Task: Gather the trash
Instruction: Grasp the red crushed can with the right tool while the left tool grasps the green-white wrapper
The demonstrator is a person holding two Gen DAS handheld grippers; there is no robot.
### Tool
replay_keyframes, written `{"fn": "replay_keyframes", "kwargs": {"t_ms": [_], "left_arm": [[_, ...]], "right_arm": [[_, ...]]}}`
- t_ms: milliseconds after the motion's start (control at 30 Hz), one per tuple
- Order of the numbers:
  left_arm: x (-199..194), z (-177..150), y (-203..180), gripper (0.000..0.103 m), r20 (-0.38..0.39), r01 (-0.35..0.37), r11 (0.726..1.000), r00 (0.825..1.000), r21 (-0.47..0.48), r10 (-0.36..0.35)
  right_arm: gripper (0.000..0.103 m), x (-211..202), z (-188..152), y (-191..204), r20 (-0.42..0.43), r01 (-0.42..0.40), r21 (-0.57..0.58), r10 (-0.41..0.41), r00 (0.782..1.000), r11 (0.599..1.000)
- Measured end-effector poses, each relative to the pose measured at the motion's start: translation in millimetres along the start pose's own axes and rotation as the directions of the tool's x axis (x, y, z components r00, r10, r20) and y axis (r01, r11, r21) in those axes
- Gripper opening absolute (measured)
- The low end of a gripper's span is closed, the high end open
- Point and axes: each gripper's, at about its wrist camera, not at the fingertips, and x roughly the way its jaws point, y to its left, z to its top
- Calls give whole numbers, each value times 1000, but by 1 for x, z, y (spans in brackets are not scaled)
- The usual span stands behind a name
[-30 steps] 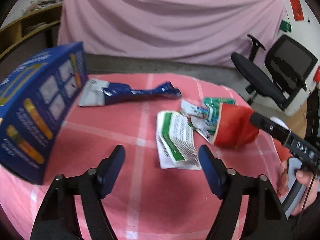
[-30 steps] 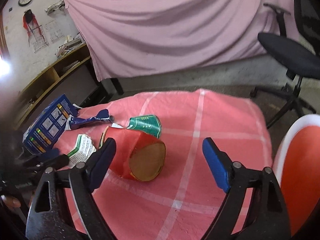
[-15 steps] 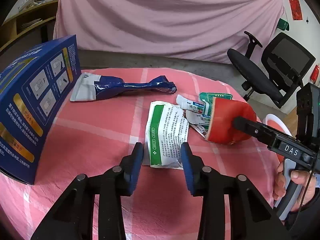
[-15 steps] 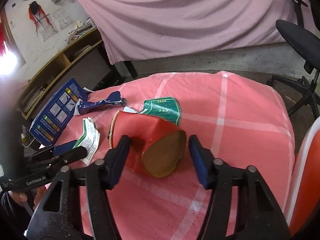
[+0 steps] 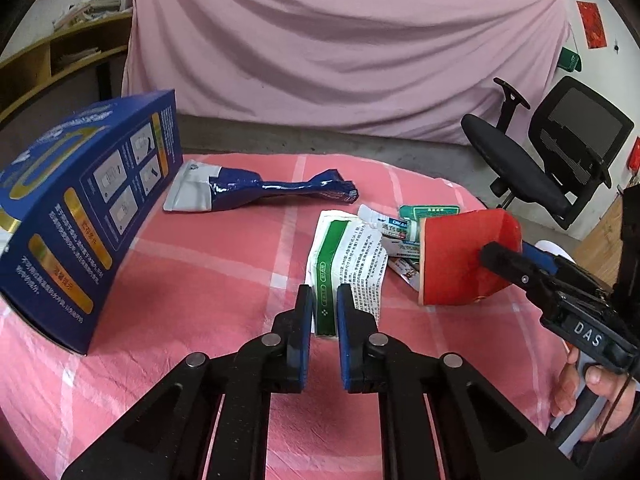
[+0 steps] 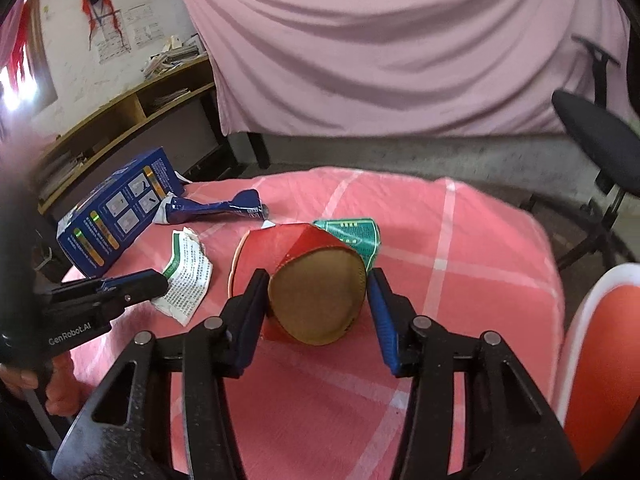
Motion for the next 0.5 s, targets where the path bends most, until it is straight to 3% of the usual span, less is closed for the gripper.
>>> {"fn": "replay_keyframes", "kwargs": {"t_ms": [233,500], "left_arm": [[-14,-8,-16,0,75,-33,998,997,49,29],[-13,-17,-31,0,60,-37,995,998,94,32]], "right_arm": [[68,-22,-6,13,73,52,-56,-48,996,997],[68,-38,-13,17,119,67,-57,-60,991,996]]}}
